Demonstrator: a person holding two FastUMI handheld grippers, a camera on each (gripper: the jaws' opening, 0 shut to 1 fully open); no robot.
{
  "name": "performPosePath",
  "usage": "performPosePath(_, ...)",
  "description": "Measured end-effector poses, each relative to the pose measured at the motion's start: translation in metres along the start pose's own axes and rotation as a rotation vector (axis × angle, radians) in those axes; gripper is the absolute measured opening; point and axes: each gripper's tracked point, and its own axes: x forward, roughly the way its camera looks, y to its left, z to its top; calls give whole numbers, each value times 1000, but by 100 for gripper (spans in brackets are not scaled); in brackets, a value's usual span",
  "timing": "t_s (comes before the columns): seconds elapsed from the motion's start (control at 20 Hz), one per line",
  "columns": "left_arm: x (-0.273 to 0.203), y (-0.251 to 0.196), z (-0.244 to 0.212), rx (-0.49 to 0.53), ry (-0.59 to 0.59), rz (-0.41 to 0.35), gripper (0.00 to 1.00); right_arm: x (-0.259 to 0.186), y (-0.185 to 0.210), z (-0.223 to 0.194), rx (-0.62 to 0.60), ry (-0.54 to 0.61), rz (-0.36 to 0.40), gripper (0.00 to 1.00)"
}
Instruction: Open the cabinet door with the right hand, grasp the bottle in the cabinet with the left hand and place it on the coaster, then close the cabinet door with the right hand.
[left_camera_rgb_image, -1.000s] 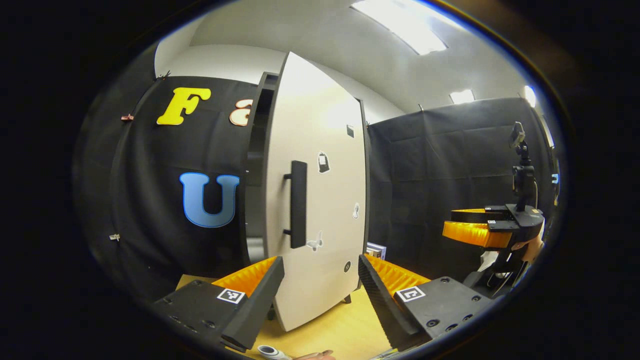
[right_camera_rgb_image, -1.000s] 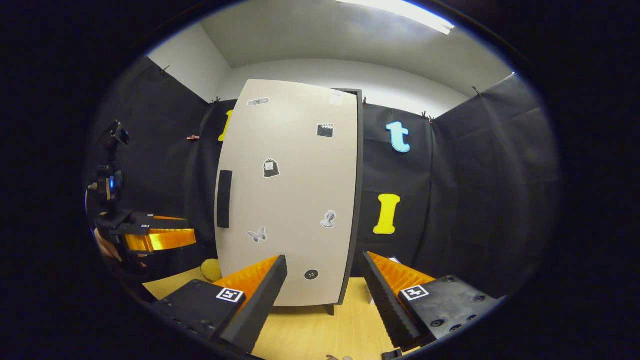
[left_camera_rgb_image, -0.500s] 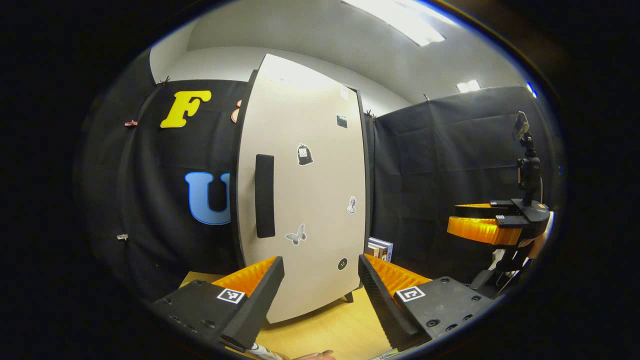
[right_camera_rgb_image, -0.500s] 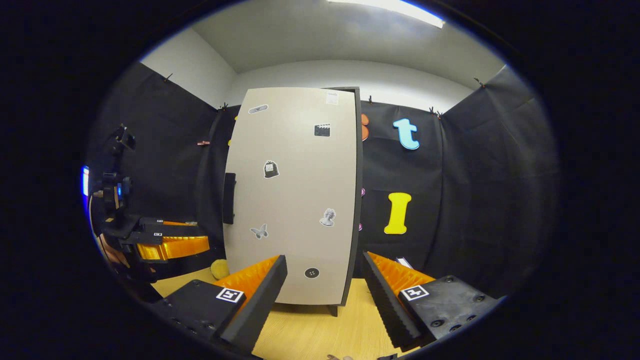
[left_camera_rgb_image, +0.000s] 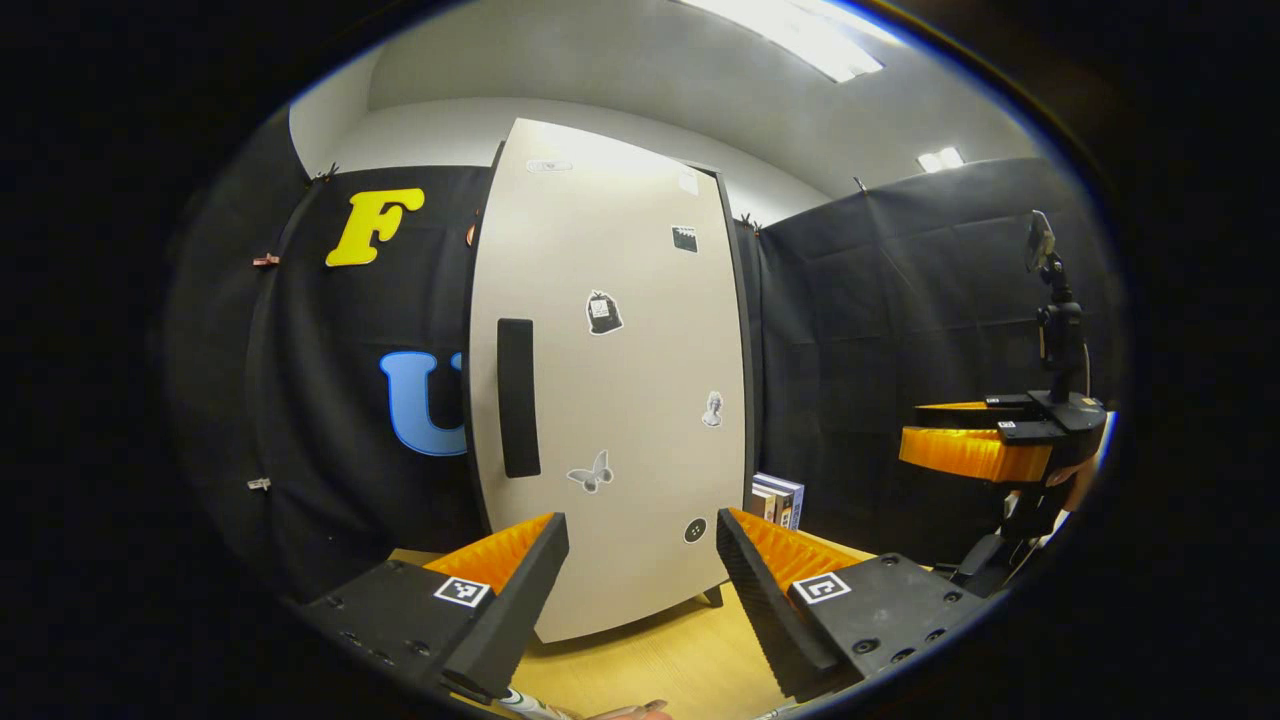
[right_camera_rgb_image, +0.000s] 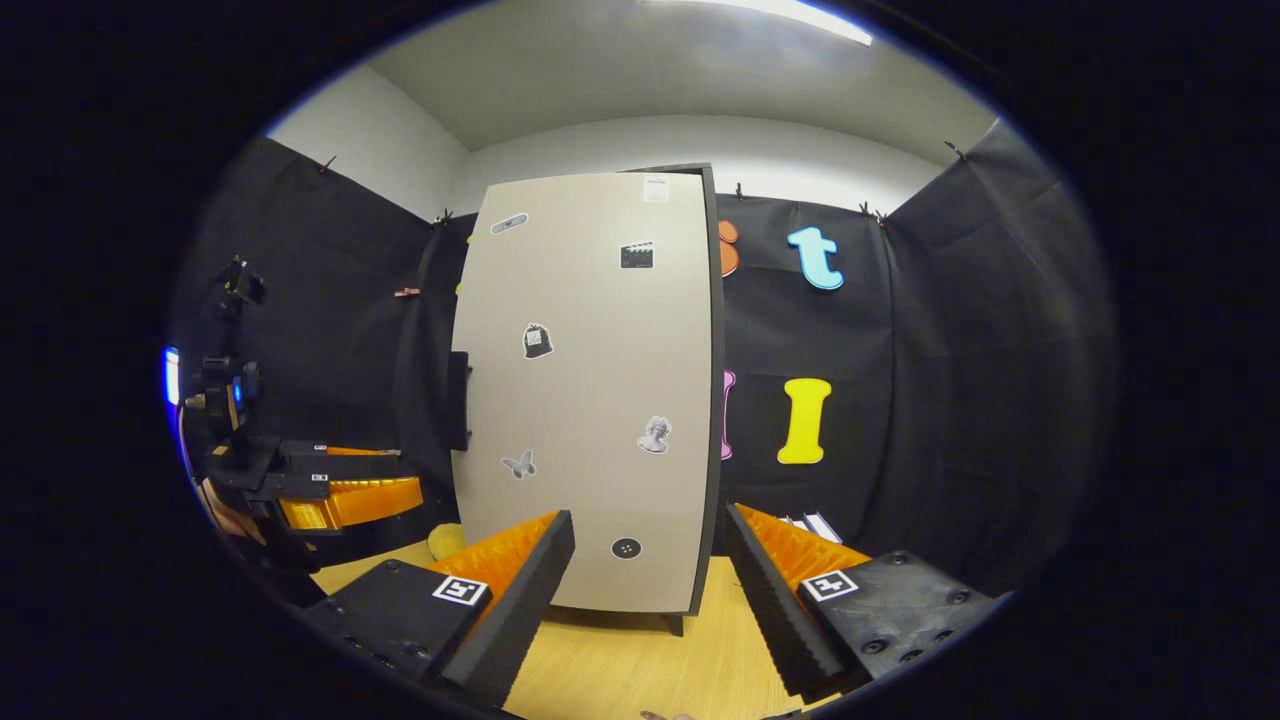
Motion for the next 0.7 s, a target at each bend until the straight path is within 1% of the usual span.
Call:
performPosePath(0.3, 12, 9, 3, 26, -7, 3, 94, 15, 6, -4, -16, 13, 3, 98)
performPosePath(0.7, 4, 15, 4, 28, -6, -3, 94, 20, 12, -7, -2, 24, -28, 98)
